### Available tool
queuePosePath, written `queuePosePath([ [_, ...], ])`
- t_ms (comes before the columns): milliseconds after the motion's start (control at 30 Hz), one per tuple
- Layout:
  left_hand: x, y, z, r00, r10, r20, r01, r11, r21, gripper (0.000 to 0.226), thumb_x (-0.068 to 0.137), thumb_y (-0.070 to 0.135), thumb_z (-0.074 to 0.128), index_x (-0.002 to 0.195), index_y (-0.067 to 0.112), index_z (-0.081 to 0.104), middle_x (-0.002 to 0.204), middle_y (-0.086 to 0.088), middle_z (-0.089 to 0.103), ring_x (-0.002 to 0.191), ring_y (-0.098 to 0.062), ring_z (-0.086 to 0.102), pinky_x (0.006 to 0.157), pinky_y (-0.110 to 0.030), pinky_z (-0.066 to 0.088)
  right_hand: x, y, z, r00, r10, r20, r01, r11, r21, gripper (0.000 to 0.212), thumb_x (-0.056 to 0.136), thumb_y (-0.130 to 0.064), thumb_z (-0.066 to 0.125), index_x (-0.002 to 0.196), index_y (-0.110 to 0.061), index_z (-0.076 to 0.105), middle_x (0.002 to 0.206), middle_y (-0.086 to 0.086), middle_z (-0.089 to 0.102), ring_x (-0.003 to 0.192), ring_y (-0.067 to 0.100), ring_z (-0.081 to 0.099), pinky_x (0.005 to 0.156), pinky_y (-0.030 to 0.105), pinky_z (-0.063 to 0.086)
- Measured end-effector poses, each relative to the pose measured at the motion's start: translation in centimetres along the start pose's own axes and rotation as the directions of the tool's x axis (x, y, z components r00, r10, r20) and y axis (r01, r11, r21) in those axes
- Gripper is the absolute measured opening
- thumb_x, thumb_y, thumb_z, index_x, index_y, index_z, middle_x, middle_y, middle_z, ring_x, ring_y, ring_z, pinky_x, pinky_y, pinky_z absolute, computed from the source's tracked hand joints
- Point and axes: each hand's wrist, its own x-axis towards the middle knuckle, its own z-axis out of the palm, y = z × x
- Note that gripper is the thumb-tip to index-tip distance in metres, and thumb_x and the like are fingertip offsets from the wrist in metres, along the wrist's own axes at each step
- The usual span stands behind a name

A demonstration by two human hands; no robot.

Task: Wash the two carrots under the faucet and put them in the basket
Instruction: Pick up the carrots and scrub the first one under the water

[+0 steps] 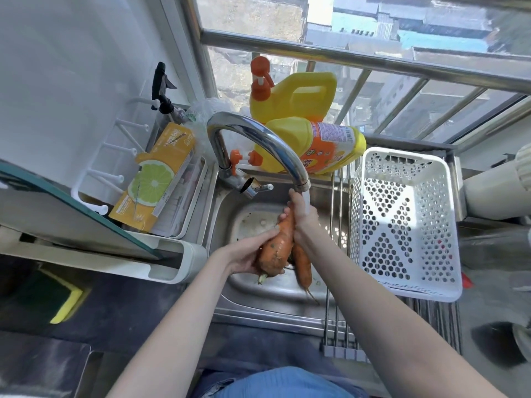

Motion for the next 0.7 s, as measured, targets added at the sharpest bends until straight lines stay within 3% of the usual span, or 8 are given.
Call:
queuePosePath([
  [133,0.5,0.3,1.1,0.998,0.046,0.031,-0.047,0.999,0.005,0.037,0.075,0.029,0.077,0.102,0.011,0.060,0.082,-0.007,0.073,0.070,-0.019,0.070,0.070,-0.032,0.055,-0.4,0.0,0.2,0.990,-0.076,0.117,0.094,0.983,-0.157,0.023,0.088,-0.027,0.067,0.092,-0.014,0.049,0.051,0.002,0.051,0.039,0.015,0.049,0.049,0.027,0.045],
  [300,2.1,0.0,3.4,0.942,0.220,-0.253,-0.198,0.974,0.108,0.026,0.075,-0.002,0.070,0.098,0.010,0.062,0.068,-0.003,0.069,0.060,-0.015,0.064,0.057,-0.025,0.051,-1.0,-0.7,0.1,0.938,-0.346,0.000,0.321,0.870,-0.374,0.017,0.089,-0.022,0.062,0.096,-0.013,0.050,0.073,0.008,0.055,0.055,0.023,0.056,0.057,0.035,0.053],
  [400,3.4,-0.4,4.6,0.844,0.341,-0.414,-0.216,0.923,0.319,0.030,0.071,0.018,0.069,0.100,0.015,0.061,0.076,-0.002,0.067,0.063,-0.020,0.060,0.058,-0.029,0.046,-1.0,-0.3,-0.3,0.863,-0.491,-0.119,0.357,0.760,-0.543,0.024,0.091,-0.019,0.057,0.111,-0.007,0.049,0.092,0.008,0.055,0.081,0.026,0.054,0.073,0.034,0.045],
  [467,3.6,-1.0,5.3,0.711,0.467,-0.525,-0.129,0.821,0.556,0.027,0.072,0.034,0.061,0.096,0.023,0.056,0.089,0.000,0.067,0.078,-0.026,0.061,0.066,-0.032,0.045,-1.4,-0.3,-0.1,0.817,-0.559,-0.144,0.397,0.725,-0.564,0.021,0.090,-0.014,0.055,0.107,-0.005,0.046,0.091,0.008,0.054,0.082,0.025,0.052,0.072,0.031,0.040],
  [533,3.2,-1.3,6.0,0.619,0.575,-0.535,-0.114,0.739,0.663,0.021,0.078,0.032,0.056,0.097,0.023,0.054,0.094,0.000,0.067,0.084,-0.029,0.061,0.068,-0.033,0.045,-1.3,-0.3,0.1,0.805,-0.580,-0.126,0.415,0.702,-0.579,0.018,0.088,-0.012,0.055,0.100,-0.009,0.042,0.089,0.009,0.054,0.078,0.025,0.051,0.069,0.030,0.038],
  [567,3.1,-1.2,6.0,0.639,0.573,-0.513,-0.160,0.752,0.640,0.018,0.079,0.028,0.057,0.096,0.022,0.055,0.088,-0.001,0.068,0.078,-0.028,0.062,0.064,-0.033,0.046,-1.2,-0.5,0.2,0.816,-0.567,-0.114,0.400,0.696,-0.597,0.018,0.088,-0.013,0.056,0.099,-0.010,0.042,0.090,0.009,0.054,0.078,0.026,0.051,0.069,0.030,0.038],
  [633,2.6,-0.7,5.6,0.768,0.464,-0.443,-0.278,0.863,0.423,0.011,0.077,0.014,0.063,0.087,0.016,0.057,0.068,-0.004,0.064,0.057,-0.024,0.058,0.051,-0.029,0.044,-0.8,-0.8,0.0,0.871,-0.482,-0.093,0.334,0.721,-0.607,0.021,0.084,-0.019,0.061,0.096,-0.011,0.045,0.091,0.009,0.058,0.080,0.029,0.056,0.072,0.035,0.046],
  [700,2.0,-0.3,4.9,0.883,0.328,-0.334,-0.268,0.940,0.213,0.016,0.073,0.000,0.066,0.079,0.011,0.056,0.058,-0.009,0.060,0.048,-0.024,0.055,0.044,-0.026,0.043,-0.6,-1.1,-0.6,0.913,-0.405,-0.043,0.291,0.723,-0.626,0.023,0.078,-0.027,0.066,0.088,-0.012,0.052,0.087,0.013,0.065,0.076,0.032,0.065,0.068,0.039,0.057],
])
